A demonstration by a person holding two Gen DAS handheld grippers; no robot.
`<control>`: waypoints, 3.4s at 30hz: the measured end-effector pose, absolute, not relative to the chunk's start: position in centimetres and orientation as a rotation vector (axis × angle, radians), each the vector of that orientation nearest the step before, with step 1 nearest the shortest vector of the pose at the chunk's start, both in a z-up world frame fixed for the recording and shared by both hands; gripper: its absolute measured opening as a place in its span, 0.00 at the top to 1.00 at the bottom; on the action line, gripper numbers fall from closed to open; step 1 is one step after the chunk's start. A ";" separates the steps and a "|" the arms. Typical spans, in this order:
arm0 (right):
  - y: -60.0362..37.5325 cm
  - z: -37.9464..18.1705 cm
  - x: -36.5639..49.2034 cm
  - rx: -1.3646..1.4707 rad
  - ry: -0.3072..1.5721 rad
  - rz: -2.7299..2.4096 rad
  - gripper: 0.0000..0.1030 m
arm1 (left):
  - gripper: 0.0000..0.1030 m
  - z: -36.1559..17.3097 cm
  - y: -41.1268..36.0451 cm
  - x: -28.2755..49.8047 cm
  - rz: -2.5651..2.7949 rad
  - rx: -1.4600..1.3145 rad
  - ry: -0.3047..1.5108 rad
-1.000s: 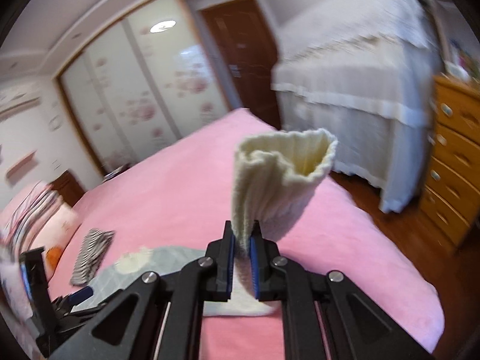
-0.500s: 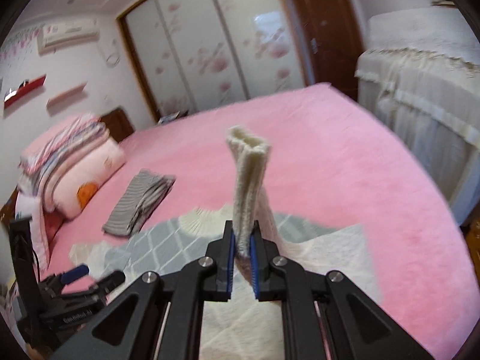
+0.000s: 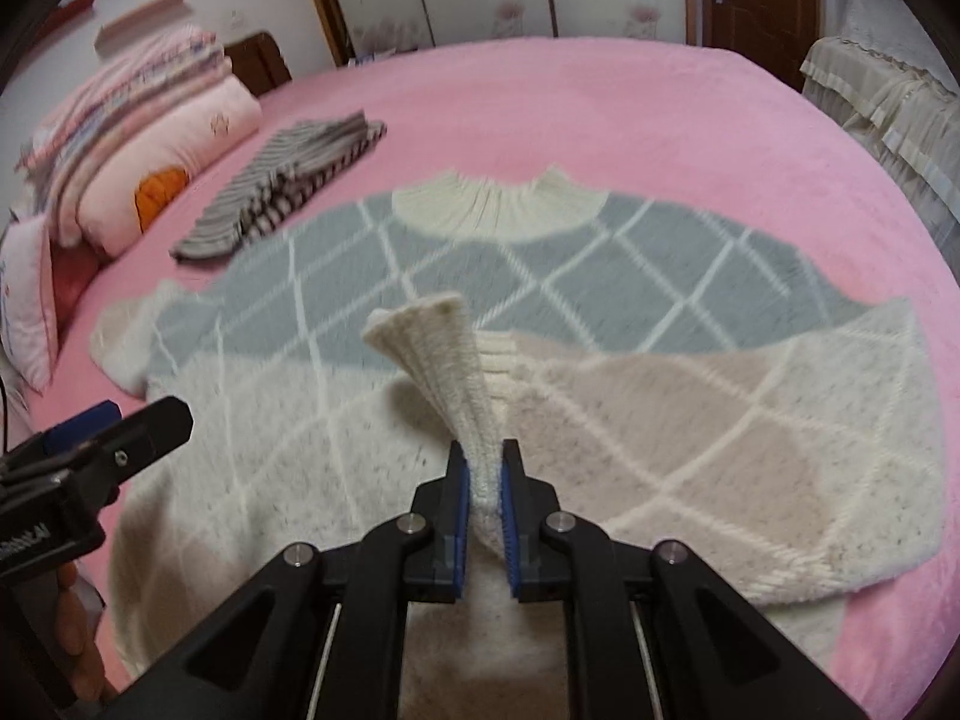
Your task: Fold small clothes
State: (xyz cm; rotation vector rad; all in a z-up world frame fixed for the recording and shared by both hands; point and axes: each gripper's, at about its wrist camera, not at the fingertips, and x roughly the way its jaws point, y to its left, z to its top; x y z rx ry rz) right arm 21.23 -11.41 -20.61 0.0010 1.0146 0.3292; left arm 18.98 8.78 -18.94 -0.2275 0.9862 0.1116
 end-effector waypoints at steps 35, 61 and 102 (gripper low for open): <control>-25.5 -19.2 12.8 0.167 0.955 0.128 0.61 | 0.92 -22.7 -0.7 26.2 -0.215 -0.551 1.229; -29.9 -22.8 20.3 0.201 0.991 0.016 0.58 | 0.92 -11.8 7.2 30.6 -0.149 -0.268 0.847; -26.6 -21.2 19.0 0.086 0.999 -0.090 0.75 | 0.16 -20.0 12.4 25.7 0.066 -0.240 1.035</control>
